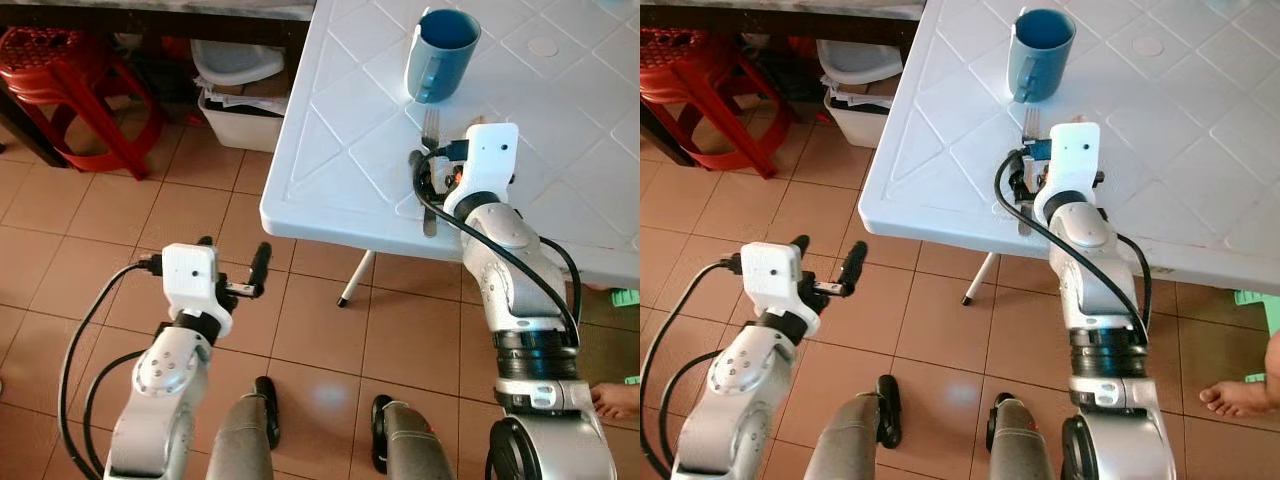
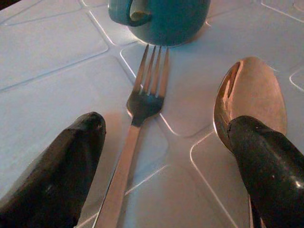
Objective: Setting the table
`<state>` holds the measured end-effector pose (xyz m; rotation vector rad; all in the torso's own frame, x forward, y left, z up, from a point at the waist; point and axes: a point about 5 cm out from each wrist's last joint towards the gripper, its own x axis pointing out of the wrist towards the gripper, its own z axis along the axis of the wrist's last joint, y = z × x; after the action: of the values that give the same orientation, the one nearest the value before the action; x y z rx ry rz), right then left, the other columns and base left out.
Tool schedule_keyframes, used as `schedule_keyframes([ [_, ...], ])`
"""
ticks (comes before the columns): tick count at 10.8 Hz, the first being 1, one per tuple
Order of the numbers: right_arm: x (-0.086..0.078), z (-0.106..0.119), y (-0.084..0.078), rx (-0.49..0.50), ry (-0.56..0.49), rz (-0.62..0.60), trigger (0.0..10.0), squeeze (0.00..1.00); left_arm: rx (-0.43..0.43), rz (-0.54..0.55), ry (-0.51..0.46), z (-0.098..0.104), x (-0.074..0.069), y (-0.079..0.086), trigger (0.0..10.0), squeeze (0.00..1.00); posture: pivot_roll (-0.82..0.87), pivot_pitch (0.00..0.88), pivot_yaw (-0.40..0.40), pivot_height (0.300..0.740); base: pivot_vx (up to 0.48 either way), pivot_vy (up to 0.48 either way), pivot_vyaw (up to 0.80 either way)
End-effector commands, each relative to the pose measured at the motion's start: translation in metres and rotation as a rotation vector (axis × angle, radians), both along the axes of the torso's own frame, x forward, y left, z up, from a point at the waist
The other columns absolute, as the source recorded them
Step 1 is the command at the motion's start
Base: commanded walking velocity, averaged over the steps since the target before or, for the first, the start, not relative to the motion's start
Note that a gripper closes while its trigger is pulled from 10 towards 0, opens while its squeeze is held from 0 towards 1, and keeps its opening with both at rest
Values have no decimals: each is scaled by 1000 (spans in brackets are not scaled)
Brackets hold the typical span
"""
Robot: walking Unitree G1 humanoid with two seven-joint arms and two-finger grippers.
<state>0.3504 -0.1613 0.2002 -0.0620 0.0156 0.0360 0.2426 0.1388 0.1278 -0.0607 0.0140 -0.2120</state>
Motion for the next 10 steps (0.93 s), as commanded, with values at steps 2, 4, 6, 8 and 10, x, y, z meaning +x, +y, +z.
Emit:
schedule_keyframes([
  [2, 4, 8, 7, -3, -39, 32, 10000, 0, 13, 1, 13, -4, -2, 6, 10000, 0, 10, 326, 69, 740, 0, 0, 0],
  [4, 11, 18, 21, 24, -73, 79, 10000, 0, 20, -38, 0, -3, -3, 16, 10000, 0, 12, 322, 63, 740, 0, 0, 0],
  [6, 14, 22, 29, 38, -77, 99, 10000, 0, 28, -59, -13, -2, -4, 23, 10000, 0, 14, 320, 58, 740, 0, 0, 0],
  [8, 16, 13, 45, 107, -12, 124, 10000, 0, -27, -153, -80, 15, 1, 21, 10000, 0, 16, 320, 43, 740, 0, 0, 0],
  [10, 15, 10, 49, 97, 24, 114, 10000, 0, -25, -216, -134, 30, 12, 18, 10000, 0, 8, 320, 35, 740, 0, 0, 0],
])
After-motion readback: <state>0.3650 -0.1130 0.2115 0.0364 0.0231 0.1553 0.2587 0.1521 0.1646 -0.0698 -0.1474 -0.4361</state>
